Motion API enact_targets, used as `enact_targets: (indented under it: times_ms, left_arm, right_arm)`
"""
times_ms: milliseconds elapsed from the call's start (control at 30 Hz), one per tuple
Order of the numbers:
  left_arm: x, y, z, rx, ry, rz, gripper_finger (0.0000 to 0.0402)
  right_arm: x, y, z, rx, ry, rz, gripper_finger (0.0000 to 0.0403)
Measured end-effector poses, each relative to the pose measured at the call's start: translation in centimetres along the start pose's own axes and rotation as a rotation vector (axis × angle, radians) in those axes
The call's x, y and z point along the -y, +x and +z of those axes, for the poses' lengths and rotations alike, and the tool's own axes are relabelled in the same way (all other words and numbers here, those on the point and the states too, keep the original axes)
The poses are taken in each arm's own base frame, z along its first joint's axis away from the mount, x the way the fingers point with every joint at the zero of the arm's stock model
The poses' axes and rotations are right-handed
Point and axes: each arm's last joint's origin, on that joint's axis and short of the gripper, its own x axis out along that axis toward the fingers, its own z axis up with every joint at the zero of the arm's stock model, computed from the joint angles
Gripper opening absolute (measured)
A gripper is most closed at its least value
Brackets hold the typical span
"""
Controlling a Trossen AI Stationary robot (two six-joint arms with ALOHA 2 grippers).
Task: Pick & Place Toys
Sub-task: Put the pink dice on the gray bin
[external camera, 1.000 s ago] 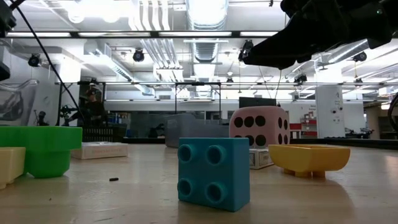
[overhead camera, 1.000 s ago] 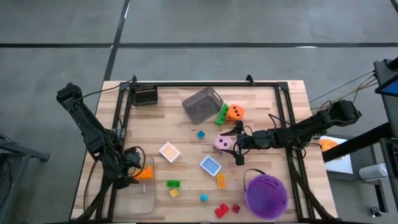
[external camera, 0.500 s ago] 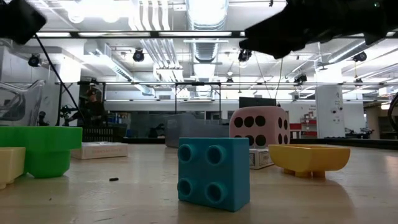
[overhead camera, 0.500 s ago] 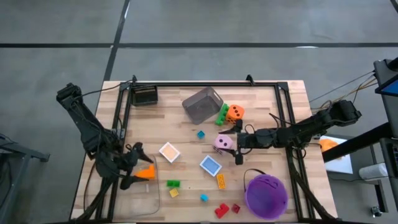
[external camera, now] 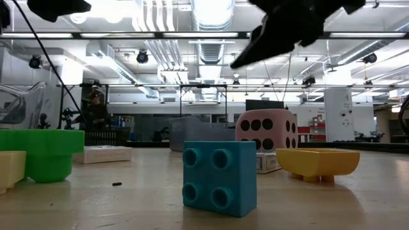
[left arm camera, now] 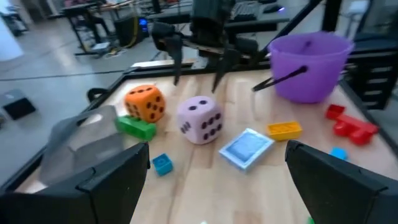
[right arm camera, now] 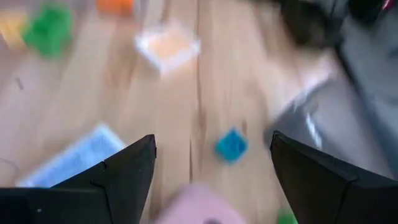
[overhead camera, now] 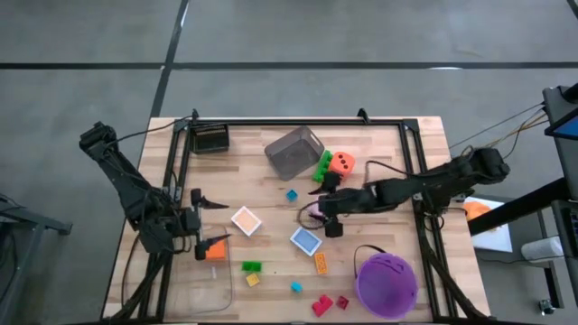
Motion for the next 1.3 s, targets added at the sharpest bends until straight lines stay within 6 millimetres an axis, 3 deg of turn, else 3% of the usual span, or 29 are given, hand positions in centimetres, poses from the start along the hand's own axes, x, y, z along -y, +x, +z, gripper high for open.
enact_targets:
  times_ms: [167,467,633,933,1067,1300]
  left_arm:
    - [0.7,1.1,-0.8,-0.025,0.050,0.069,0.0374]
    - [1.3,1.7,-1.4,-0.035,0.085,0.112,0.0374]
    - [1.3,1.7,-1.2,-0.022,0.076,0.133,0.0374]
    - [1.3,1.7,-1.0,-0.010,0.054,0.130,0.0374]
    - [1.3,1.7,-1.0,-0.008,0.050,0.130,0.0374]
    - [1.3,1.7,-1.0,-0.007,0.040,0.130,0.0374]
  right_arm:
    - [-0.2,1.6,0.6,-0.239,0.032,-0.013,0.0311]
    - [-2.9,3.3,1.5,-0.497,0.026,-0.011,0.0311]
    - [-4.2,4.6,1.0,-0.555,0.027,-0.059,0.0311]
    - [-4.7,6.3,-0.1,-0.582,0.032,-0.174,0.0302]
    - [-4.8,6.2,-0.3,-0.603,0.050,-0.175,0.0248]
    - [-4.6,5.9,-0.4,-0.625,0.079,-0.189,0.0087]
